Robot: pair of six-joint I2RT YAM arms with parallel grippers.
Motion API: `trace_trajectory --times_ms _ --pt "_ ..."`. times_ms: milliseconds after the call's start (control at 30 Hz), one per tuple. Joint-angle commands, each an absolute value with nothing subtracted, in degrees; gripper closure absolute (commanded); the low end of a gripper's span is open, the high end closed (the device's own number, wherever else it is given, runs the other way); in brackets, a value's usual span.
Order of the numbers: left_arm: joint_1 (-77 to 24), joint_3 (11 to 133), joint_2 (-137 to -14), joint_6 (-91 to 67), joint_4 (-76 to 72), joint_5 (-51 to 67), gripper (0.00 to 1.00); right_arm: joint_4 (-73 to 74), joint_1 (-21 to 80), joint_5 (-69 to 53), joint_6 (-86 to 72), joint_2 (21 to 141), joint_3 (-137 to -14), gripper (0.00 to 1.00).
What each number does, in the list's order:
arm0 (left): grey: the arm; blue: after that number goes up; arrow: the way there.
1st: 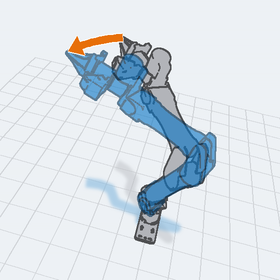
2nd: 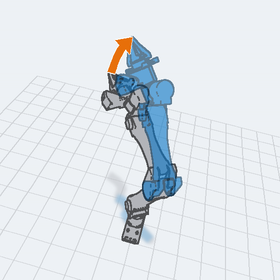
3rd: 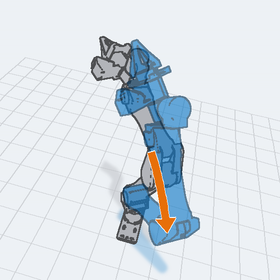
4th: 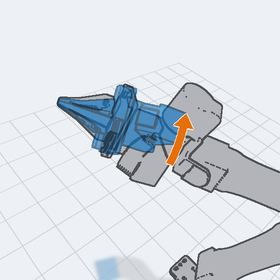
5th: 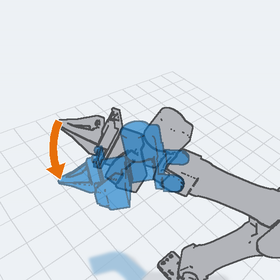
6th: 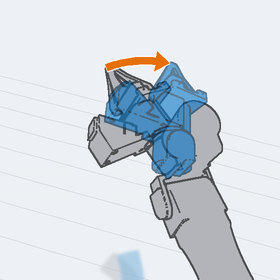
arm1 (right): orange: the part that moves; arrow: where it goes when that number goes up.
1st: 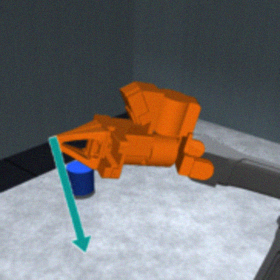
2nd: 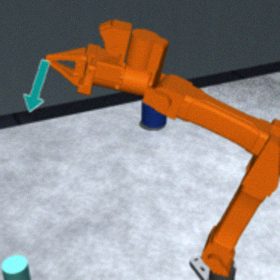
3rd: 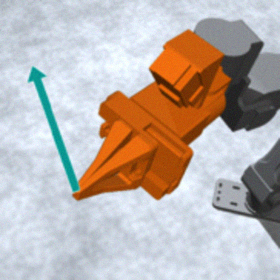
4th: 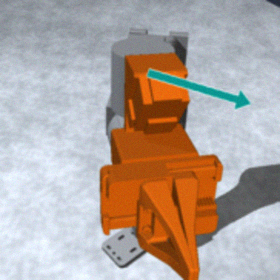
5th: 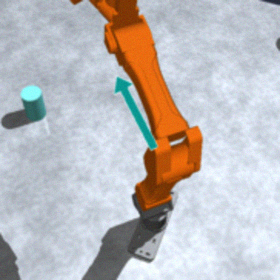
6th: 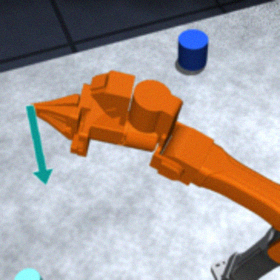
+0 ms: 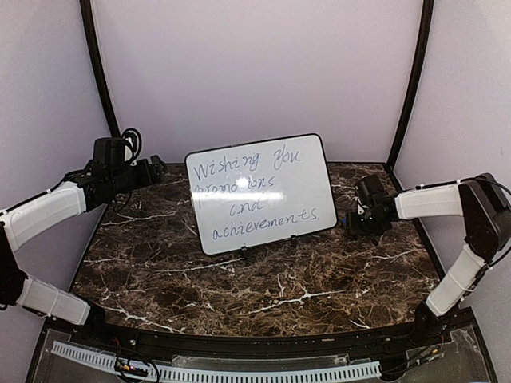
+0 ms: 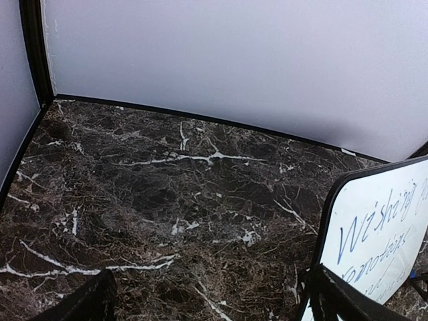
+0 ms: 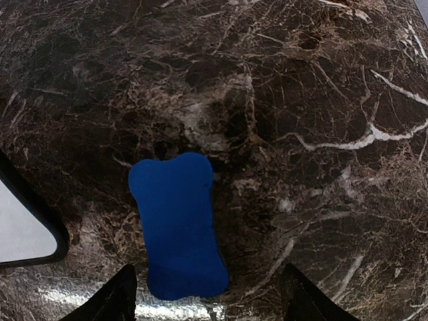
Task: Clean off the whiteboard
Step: Pick up the whiteboard eraser from the center of the board.
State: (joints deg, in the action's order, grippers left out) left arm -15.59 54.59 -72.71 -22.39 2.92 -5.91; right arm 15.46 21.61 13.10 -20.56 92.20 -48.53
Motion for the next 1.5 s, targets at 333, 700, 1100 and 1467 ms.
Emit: trace_trajectory --times_ms 333,700,1100,1467 --pt "-14.44 53.55 -72.87 -23.4 1.41 -4.16 0.01 7.96 21.32 12.12 -20.24 98.55 -51.71 0.39" --pt "-14.11 53.5 -73.21 -23.71 1.23 -3.52 0.01 5.07 21.32 13.55 -19.73 94.92 -47.26 0.63" --pt "-14.03 53.27 -73.39 -23.82 1.08 -3.43 0.01 3.29 21.29 12.75 -20.13 95.92 -47.29 0.63" --pt "-13.62 52.43 -73.62 -23.47 -2.27 1.37 0.01 3.34 21.28 14.57 -20.01 92.26 -46.7 0.73"
